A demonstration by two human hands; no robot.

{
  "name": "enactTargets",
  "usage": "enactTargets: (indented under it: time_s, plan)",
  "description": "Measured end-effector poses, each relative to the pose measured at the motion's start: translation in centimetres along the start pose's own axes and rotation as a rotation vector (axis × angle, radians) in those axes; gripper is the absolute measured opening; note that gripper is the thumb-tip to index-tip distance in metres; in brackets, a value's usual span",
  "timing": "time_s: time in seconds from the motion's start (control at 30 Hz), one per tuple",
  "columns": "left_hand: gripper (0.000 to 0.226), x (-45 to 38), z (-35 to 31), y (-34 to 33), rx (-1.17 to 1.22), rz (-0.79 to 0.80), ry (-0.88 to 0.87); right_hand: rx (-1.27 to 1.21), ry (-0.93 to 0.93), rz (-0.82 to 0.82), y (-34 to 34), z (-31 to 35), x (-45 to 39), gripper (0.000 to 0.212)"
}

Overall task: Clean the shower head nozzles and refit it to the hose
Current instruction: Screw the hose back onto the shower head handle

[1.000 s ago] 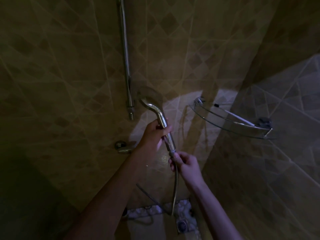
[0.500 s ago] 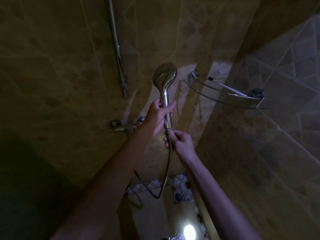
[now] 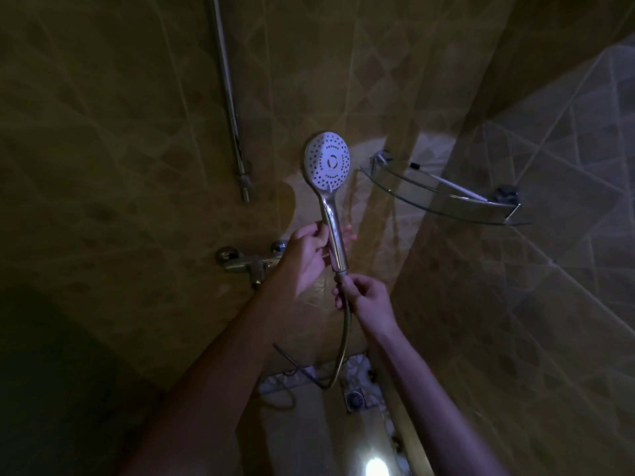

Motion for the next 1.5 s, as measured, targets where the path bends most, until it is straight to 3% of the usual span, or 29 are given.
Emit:
enactTargets:
  time_s: [0.1, 0.27, 0.4, 0.53, 0.73, 0.83, 0.93, 1.17, 1.33, 1.5]
  plan:
    - [0.019, 0.3, 0.0, -1.2, 0.003, -0.037, 0.011, 0.067, 0.019, -0.060, 0.0, 0.1, -0.1, 0.019]
    - [0.008, 0.0, 0.2, -1.7, -0.113, -0.137, -0.049, 0.044, 0.025, -0.013, 0.0, 0.5, 0.0, 0.022]
    - [0.022, -0.3, -0.2, -2.1, -0.156, -0.106, -0.029, -0.041, 0.002, 0.003, 0.3, 0.1, 0.0, 0.020]
    - [0.029, 0.2, 0.0, -2.1, -0.005, -0.021, 0.012, -0.054, 0.015, 0.030, 0.6, 0.3, -0.2, 0.020]
    - [0.051, -0.2, 0.2, -2.1, -0.046, -0.079, 0.040, 0.034, 0.075, -0.004, 0.3, 1.0, -0.4, 0.026]
    - [0.037, 0.1, 0.5, -2.0, -0.154, -0.168, -0.031, 0.033, 0.064, 0.007, 0.3, 1.0, -0.5, 0.023]
    - [0.005, 0.0, 0.2, -1.8, -0.255, -0.229, -0.067, 0.025, 0.035, 0.027, 0.4, 0.9, -0.2, 0.021]
    - [0.036, 0.4, 0.5, -1.7, 0.091, -0.043, 0.059, -0.041, 0.000, 0.076, 0.5, 0.4, -0.2, 0.022]
    - [0.042, -0.1, 0.9, -2.9, -0.200, -0.208, -0.020, 0.023, 0.038, 0.055, 0.1, 0.3, 0.0, 0.024]
    - [0.009, -0.5, 0.6, -2.6, -0.385, -0.393, -0.041, -0.015, -0.010, 0.042, 0.1, 0.0, 0.1, 0.025]
Point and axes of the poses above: each hand's wrist, its own x-axis away from the middle knuckle, its own y-axis out of the back of the hand, z = x × y, the point moved 3 cm from there along -x, towards the middle knuckle, and after that the axes turned 4 degrees about y, right-handed, at the moved point
